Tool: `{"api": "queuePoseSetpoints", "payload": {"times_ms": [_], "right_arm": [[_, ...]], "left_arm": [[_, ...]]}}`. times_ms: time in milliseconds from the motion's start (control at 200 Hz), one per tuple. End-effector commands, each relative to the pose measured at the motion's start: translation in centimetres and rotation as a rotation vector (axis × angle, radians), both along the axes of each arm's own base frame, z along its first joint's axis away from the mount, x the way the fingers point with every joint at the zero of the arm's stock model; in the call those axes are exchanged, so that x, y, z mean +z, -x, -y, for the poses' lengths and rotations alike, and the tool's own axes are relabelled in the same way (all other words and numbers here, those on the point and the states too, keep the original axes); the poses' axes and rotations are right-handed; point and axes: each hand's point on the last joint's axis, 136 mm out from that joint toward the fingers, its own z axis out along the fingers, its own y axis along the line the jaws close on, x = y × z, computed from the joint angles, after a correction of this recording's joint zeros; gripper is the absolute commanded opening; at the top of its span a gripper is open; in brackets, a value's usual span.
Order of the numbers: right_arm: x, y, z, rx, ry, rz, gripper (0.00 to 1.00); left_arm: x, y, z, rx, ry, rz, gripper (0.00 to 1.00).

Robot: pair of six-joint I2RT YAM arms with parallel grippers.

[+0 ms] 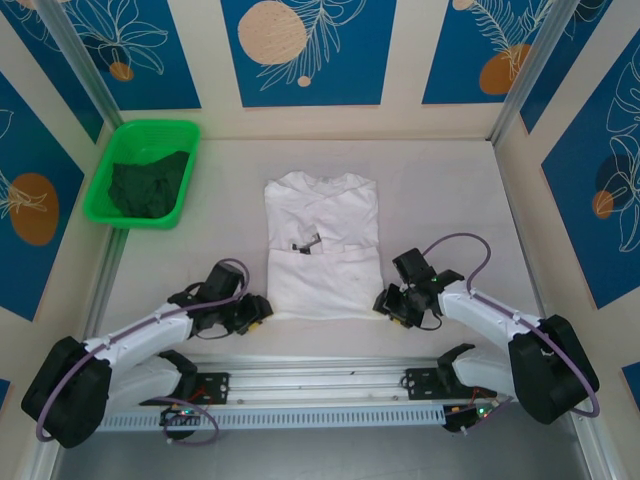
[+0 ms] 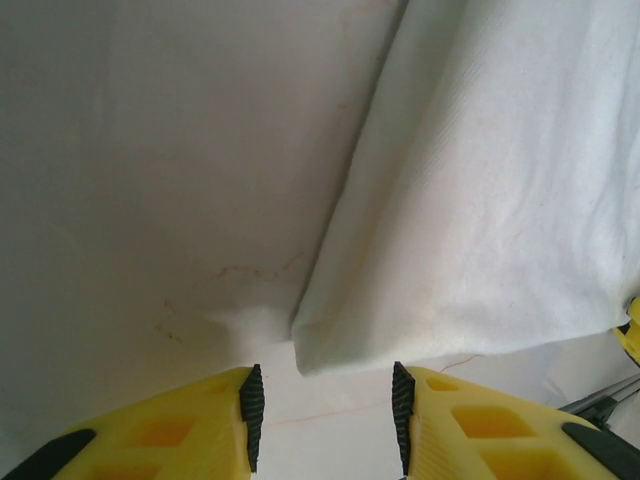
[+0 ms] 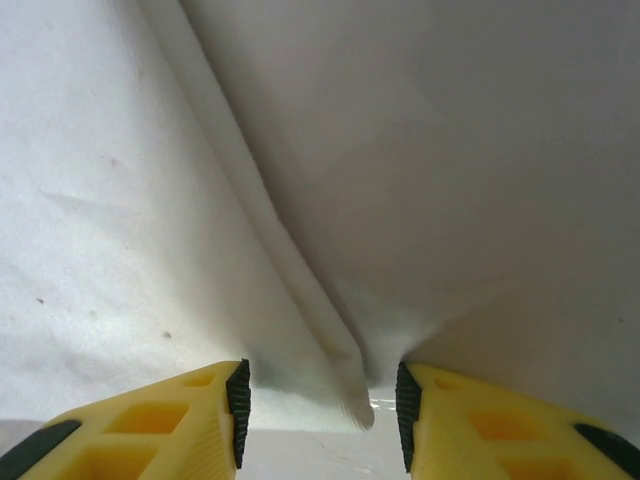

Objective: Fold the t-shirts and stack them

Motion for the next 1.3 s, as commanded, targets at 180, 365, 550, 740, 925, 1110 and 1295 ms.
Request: {"api": "queuePoseSetpoints", "payload": {"times_ms": [180, 365, 550, 740, 925, 1110, 1295], "right_arm": [[0.2, 0.0, -1.1, 0.027, -0.053, -0.005, 0.34], [0.0, -0.2, -1.3, 0.029, -0.054, -0.007, 0.20], [-0.1, -0.2, -1.3, 0.033, -0.050, -0.011, 0.14], [0.0, -0.1, -1.3, 0.039, -0.044, -0.015, 0.10], [0.1, -0.1, -1.2, 0.045, -0.040, -0.012, 0.06], [0.3, 0.1, -1.1, 0.060, -0.019, -0.013, 0.00], [0.9, 1.8, -1.7, 0.134, 0.028, -0.042, 0.00]], "left_arm": [[-0.5, 0.0, 0.2, 0.014, 0.020, -0.021, 0.41], [-1.0, 0.4, 0.4, 0.011, 0.034, -0.045, 0.41], [-1.2, -0.1, 0.9, 0.019, 0.059, -0.035, 0.39], [-1.6, -0.9, 2.0, 0.011, 0.097, -0.037, 0.32], [-2.2, -1.1, 1.4, 0.008, 0.051, -0.037, 0.17], [-1.3, -1.3, -0.6, -0.018, -0.083, 0.027, 0.01], [-0.2, -0.1, -2.7, -0.104, -0.207, 0.058, 0.00]]}}
